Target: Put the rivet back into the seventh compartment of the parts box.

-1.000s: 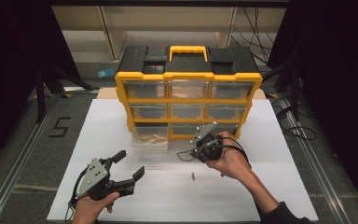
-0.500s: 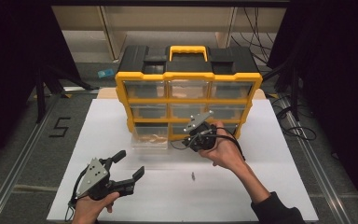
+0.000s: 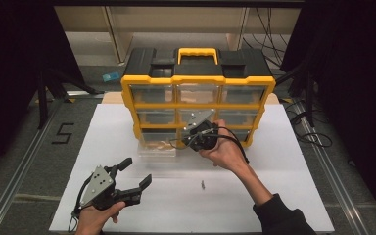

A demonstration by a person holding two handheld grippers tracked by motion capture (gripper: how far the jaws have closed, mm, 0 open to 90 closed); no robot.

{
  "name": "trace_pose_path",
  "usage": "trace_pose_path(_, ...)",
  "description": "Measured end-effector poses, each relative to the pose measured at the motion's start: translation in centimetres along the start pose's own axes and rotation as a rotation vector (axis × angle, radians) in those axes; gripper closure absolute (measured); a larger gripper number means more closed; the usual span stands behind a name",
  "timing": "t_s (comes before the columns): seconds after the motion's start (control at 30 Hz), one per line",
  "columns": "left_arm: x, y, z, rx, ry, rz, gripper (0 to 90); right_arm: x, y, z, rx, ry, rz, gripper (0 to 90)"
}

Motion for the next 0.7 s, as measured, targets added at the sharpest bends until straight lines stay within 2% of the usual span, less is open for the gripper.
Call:
trace_pose_path(0.03,0.0,0.0,0.0,0.000,0.000,0.000,16.5,0.1,0.2,0.0,-0.014,-0.009,0.009,82.9)
trace_pose_path(0.37,0.0,0.0,0.0,0.002,-0.003,0.005,16.6,0.6,2.3,0.0,-0.013,-0.008,0.045,82.8)
trace_pose_path(0.43,0.0,0.0,0.0,0.001,-0.004,0.007,16.6,0.6,2.4,0.0,-0.008,-0.006,0.042,82.8)
trace_pose_path(0.57,0.0,0.0,0.0,0.001,0.000,0.000,16.6,1.3,3.1,-0.3,-0.029,-0.009,0.053,82.8)
trace_pose_path(0.7,0.0,0.0,0.0,0.003,0.000,0.000,16.6,2.1,3.7,-0.6,-0.020,0.001,0.041,82.8)
Point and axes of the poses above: each handheld gripper's, and its own axes: x roughly forward along the jaws, y roughly out of its top, z roughly to its right, the point moved 1 cm from there along x, roughly forward along the jaws, and after that the axes turned 14 degrees about -y, right-handed, at the moved point
